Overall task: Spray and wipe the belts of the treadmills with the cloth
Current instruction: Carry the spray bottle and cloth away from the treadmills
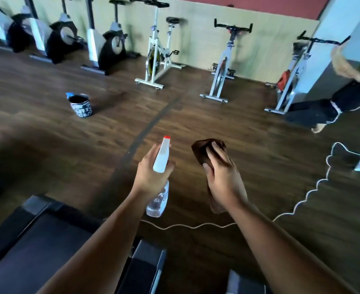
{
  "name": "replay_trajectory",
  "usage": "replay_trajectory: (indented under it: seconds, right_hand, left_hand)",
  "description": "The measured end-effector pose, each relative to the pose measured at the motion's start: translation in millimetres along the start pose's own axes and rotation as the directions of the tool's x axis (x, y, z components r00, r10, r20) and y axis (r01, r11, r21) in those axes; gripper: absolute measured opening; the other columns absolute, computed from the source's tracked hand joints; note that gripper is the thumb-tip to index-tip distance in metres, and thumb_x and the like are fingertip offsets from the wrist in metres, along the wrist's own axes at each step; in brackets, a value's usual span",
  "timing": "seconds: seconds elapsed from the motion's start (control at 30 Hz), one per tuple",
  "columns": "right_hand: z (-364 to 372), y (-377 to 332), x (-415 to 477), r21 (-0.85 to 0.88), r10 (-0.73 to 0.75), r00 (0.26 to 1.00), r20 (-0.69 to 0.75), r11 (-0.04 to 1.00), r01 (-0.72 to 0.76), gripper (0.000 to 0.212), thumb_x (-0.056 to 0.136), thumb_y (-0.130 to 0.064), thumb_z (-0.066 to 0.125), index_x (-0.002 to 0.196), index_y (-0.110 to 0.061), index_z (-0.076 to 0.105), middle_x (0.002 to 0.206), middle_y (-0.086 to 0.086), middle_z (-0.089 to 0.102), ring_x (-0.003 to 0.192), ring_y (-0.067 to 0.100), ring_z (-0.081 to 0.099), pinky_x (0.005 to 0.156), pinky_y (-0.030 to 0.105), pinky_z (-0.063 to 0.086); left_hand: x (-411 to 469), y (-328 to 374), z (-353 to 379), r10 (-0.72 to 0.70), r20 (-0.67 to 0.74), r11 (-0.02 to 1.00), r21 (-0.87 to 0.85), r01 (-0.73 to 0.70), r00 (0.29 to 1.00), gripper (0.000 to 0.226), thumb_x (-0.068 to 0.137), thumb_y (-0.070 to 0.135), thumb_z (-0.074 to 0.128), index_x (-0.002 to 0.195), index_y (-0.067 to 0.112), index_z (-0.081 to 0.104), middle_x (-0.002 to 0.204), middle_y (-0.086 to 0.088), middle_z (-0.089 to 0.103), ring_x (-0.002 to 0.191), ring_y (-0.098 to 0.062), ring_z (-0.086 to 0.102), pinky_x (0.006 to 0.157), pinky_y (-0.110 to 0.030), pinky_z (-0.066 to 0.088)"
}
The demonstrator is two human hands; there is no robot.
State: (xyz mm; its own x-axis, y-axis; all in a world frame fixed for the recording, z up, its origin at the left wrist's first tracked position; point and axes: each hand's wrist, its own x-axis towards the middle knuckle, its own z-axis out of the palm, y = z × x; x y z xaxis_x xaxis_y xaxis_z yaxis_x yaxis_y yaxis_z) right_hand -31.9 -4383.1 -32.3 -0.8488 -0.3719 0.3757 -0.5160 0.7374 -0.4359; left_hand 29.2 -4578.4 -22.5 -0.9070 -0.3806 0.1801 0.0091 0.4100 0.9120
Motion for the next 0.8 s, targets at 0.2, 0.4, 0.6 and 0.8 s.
replay_trajectory:
  seconds: [0.2, 0.4, 0.6, 0.8]
  right_hand:
    - [-45.3, 95.5, 27.0, -0.051, 0.131, 0.989, -0.076, 0.99, -0.135, 0.047, 0.095, -0.016, 0.061, 0.141, -0.007, 0.052, 0.153, 0.01, 0.042, 0.136, 0.034, 0.046, 0.108, 0.044, 0.042]
    - [-91.4, 184.0, 40.6, -0.099, 0.259, 0.961, -0.1, 0.958, -0.269, 0.049, 0.101, -0.023, 0.05, 0.148, -0.012, 0.043, 0.16, 0.004, 0.031, 0.144, 0.028, 0.033, 0.114, 0.04, 0.032]
    - [-119.2, 247.3, 54.5, -0.13, 0.377, 0.912, -0.16, 0.908, -0.398, 0.051, 0.101, -0.023, 0.052, 0.149, -0.013, 0.042, 0.161, 0.002, 0.029, 0.146, 0.028, 0.031, 0.116, 0.035, 0.025]
    - [-132.0, 299.3, 76.1, -0.151, 0.474, 0.85, -0.228, 0.846, -0.512, 0.049, 0.101, -0.023, 0.05, 0.149, -0.013, 0.042, 0.161, 0.002, 0.029, 0.146, 0.03, 0.029, 0.115, 0.041, 0.03]
  left_hand:
    - [55.9, 30.1, 99.1, 0.006, 0.103, 1.0, -0.021, -0.004, 0.995, 0.034, 0.085, 0.013, 0.07, 0.111, 0.032, 0.062, 0.091, 0.015, 0.067, 0.085, -0.006, 0.064, 0.077, -0.028, 0.05]
    - [106.2, 69.3, 193.6, 0.087, 0.221, 0.994, -0.083, -0.07, 0.972, 0.035, 0.085, 0.012, 0.069, 0.109, 0.038, 0.065, 0.078, 0.015, 0.063, 0.067, -0.009, 0.059, 0.068, -0.029, 0.049]
    - [155.4, 103.8, 276.1, 0.171, 0.341, 0.983, -0.119, -0.138, 0.924, 0.032, 0.086, 0.022, 0.07, 0.115, 0.034, 0.064, 0.073, 0.008, 0.063, 0.062, -0.01, 0.06, 0.069, -0.038, 0.055]
    - [207.0, 116.6, 358.2, 0.254, 0.478, 0.966, -0.164, -0.199, 0.841, 0.032, 0.088, 0.022, 0.07, 0.118, 0.029, 0.065, 0.072, 0.011, 0.058, 0.06, -0.006, 0.056, 0.067, -0.023, 0.048]
